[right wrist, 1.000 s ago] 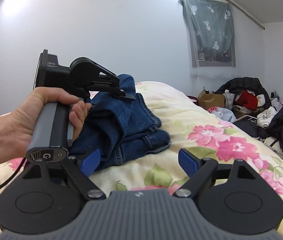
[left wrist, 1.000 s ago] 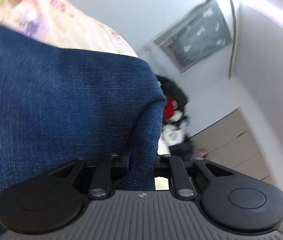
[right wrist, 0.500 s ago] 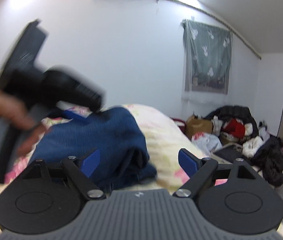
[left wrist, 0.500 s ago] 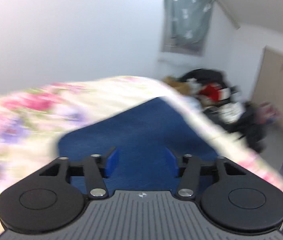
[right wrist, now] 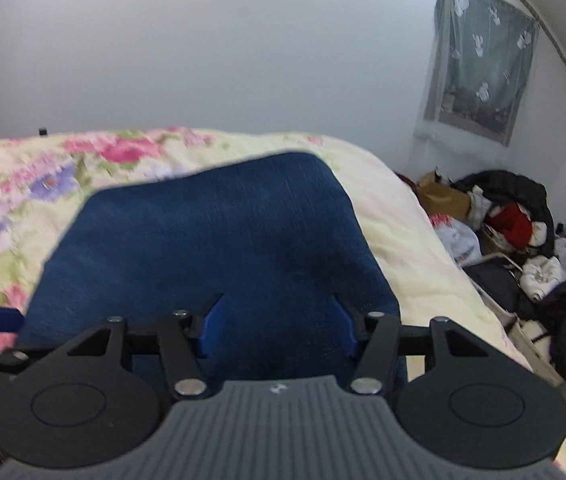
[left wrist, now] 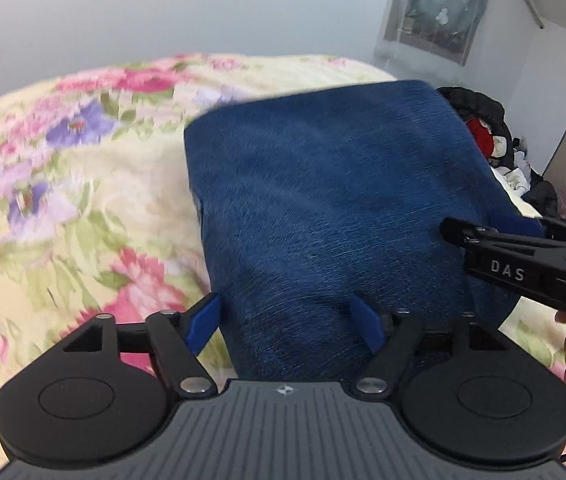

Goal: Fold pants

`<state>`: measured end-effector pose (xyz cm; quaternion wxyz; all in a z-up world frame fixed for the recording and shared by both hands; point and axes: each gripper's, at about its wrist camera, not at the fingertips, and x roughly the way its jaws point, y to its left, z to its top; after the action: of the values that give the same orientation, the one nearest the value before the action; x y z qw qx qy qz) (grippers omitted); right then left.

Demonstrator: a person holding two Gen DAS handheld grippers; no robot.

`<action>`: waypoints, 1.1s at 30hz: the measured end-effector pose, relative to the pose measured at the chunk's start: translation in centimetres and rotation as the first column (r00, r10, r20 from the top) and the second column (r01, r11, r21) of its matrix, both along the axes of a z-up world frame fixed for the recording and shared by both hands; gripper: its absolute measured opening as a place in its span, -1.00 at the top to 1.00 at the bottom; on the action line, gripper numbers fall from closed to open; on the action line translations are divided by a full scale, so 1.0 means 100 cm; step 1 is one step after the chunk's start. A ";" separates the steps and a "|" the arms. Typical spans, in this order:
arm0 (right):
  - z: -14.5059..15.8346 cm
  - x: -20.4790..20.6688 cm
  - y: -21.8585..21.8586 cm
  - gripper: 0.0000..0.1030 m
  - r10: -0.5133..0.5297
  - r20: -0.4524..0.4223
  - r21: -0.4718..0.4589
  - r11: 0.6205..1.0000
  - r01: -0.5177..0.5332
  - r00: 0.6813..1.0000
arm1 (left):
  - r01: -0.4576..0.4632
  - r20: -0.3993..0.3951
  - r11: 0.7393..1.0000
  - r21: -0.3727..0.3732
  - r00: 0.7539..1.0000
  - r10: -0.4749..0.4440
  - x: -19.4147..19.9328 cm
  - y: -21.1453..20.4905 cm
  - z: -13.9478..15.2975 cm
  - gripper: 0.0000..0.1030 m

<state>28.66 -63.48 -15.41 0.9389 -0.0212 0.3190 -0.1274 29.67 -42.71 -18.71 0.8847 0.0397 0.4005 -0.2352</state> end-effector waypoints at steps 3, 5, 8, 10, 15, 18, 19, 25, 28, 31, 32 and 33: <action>-0.022 0.002 -0.019 0.01 -0.025 -0.026 0.069 0.997 0.027 0.999 | -0.029 -0.016 0.999 -0.035 0.999 0.028 0.000 0.003 -0.012 -0.92; -0.029 0.003 -0.023 0.00 -0.037 -0.022 0.087 0.995 0.039 0.999 | -0.045 -0.031 0.997 -0.057 0.999 0.043 0.000 0.008 -0.010 -0.92; -0.019 0.009 -0.017 0.01 -0.045 -0.039 0.071 0.996 0.048 0.998 | -0.028 -0.013 0.999 -0.045 1.000 0.028 -0.001 0.010 0.001 -0.81; 0.000 0.007 -0.014 0.00 -0.048 0.032 0.071 0.996 0.046 0.998 | -0.012 -0.003 0.999 -0.038 1.000 0.012 -0.001 0.011 0.010 -0.69; 0.034 0.035 -0.016 -0.09 -0.020 0.120 0.051 0.999 0.014 0.993 | -0.013 0.070 0.999 -0.029 0.997 0.015 0.004 0.008 0.036 -0.58; 0.036 0.069 -0.018 -0.09 -0.002 0.100 0.014 1.000 0.000 0.995 | -0.001 0.088 1.000 0.000 0.996 0.001 0.016 0.000 0.042 -0.58; 0.035 0.080 -0.019 -0.09 0.004 0.091 0.008 1.000 -0.005 0.996 | 0.000 0.085 1.000 0.010 0.996 -0.001 0.020 -0.003 0.041 -0.58; -0.013 0.131 -0.031 -0.37 -0.038 -0.098 -0.006 0.999 0.037 0.994 | 0.007 0.067 0.997 0.075 0.998 -0.012 0.031 -0.014 0.015 -0.61; -0.035 0.130 -0.039 -0.44 -0.072 -0.106 0.034 0.997 0.076 0.992 | 0.015 0.060 0.997 0.072 0.998 -0.020 0.031 -0.011 0.011 -0.68; -0.021 0.118 -0.040 -0.45 -0.037 -0.071 0.047 0.998 0.041 0.997 | 0.014 0.024 1.000 -0.007 1.000 -0.014 0.033 0.008 0.018 -0.64; -0.012 0.108 -0.044 -0.45 -0.013 -0.035 0.081 0.997 0.016 0.999 | 0.013 0.015 0.999 -0.029 1.000 -0.013 0.033 0.017 0.020 -0.63; -0.002 0.092 -0.054 -0.47 0.010 0.021 0.146 0.989 -0.013 1.000 | 0.014 0.010 0.999 -0.051 1.000 -0.013 0.032 0.027 0.022 -0.63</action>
<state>37.89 -68.83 -15.60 0.9419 0.0470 0.3178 -0.0983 32.90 -40.05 -16.52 0.8856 0.0210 0.3901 -0.2511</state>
